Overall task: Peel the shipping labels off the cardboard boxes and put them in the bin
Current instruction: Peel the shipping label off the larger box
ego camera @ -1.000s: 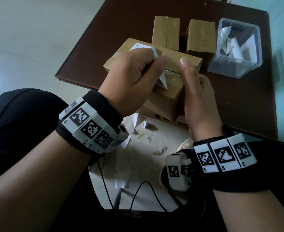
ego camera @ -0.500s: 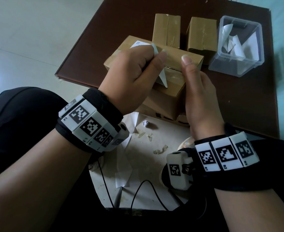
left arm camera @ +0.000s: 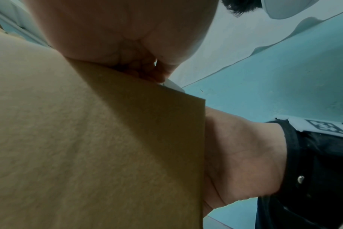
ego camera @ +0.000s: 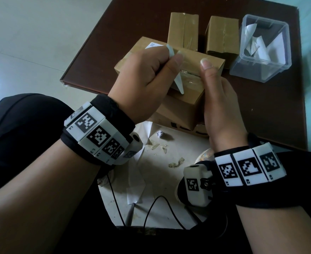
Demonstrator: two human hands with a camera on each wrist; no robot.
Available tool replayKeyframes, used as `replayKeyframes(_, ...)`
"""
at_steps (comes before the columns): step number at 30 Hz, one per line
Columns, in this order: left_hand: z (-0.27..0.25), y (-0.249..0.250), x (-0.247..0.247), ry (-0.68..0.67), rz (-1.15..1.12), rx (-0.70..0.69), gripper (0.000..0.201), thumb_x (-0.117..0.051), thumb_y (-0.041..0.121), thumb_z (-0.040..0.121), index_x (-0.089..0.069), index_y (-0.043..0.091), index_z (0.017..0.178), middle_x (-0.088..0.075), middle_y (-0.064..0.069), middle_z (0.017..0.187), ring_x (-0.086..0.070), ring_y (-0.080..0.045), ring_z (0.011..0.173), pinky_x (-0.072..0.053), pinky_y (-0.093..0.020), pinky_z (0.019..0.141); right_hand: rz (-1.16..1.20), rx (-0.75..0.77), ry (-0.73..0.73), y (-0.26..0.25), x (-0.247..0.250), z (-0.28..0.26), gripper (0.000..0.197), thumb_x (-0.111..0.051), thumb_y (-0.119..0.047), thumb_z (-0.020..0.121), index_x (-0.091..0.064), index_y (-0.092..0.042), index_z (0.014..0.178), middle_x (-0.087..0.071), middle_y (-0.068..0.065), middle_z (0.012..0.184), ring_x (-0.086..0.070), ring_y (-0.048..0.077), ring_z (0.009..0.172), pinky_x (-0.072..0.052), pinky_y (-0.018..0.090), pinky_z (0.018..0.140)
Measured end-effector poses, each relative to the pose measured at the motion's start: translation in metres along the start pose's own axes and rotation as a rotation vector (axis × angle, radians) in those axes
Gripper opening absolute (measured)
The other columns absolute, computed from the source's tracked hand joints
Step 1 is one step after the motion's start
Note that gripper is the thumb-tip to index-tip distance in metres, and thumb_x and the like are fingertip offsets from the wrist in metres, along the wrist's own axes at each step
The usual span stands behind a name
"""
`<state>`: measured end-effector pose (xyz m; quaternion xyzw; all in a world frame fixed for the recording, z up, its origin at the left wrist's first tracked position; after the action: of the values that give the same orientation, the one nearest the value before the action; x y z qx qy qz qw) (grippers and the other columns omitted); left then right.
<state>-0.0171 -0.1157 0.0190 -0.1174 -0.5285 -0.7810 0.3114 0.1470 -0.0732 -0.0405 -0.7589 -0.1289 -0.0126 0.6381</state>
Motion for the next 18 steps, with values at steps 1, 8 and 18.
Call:
replayKeyframes(1, -0.0001, -0.0003, 0.0002, 0.003, -0.002, -0.002, 0.045, -0.05, 0.019, 0.107, -0.05, -0.004, 0.068, -0.046, -0.017, 0.059, -0.04, -0.022, 0.052, -0.032, -0.027, 0.05, 0.005, -0.002, 0.0, 0.0003, -0.0001, -0.0002, 0.082, -0.054, -0.086, 0.075, -0.067, -0.026, 0.13, -0.078, -0.011, 0.114, -0.073, 0.002, 0.104, -0.059, 0.042, 0.101)
replayKeyframes(8, -0.0009, -0.0009, -0.0001, 0.015, -0.009, -0.008, 0.046, -0.05, 0.019, 0.107, -0.049, -0.006, 0.068, -0.047, -0.019, 0.059, -0.041, -0.025, 0.053, -0.033, -0.031, 0.05, 0.014, 0.0, -0.013, 0.0025, -0.0009, 0.0022, 0.083, -0.054, -0.084, 0.078, -0.067, -0.023, 0.132, -0.078, -0.008, 0.116, -0.074, 0.004, 0.105, -0.059, 0.044, 0.1)
replayKeyframes(18, -0.0015, -0.0006, -0.0009, 0.012, -0.022, 0.0, 0.041, -0.051, 0.016, 0.106, -0.048, 0.005, 0.067, -0.04, 0.004, 0.057, -0.038, -0.018, 0.051, -0.029, -0.017, 0.051, 0.037, -0.023, -0.032, 0.0033, -0.0018, 0.0029, 0.081, -0.056, -0.083, 0.079, -0.064, -0.027, 0.137, -0.077, -0.009, 0.121, -0.073, 0.007, 0.111, -0.057, 0.045, 0.103)
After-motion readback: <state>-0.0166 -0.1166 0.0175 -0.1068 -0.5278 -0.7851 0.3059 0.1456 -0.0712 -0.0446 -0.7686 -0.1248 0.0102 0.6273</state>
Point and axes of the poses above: each hand's wrist, its own z-axis towards the middle knuckle, its own x-axis out of the back of the hand, y = z × x, the point moved 6 cm from there along z, towards the middle knuckle
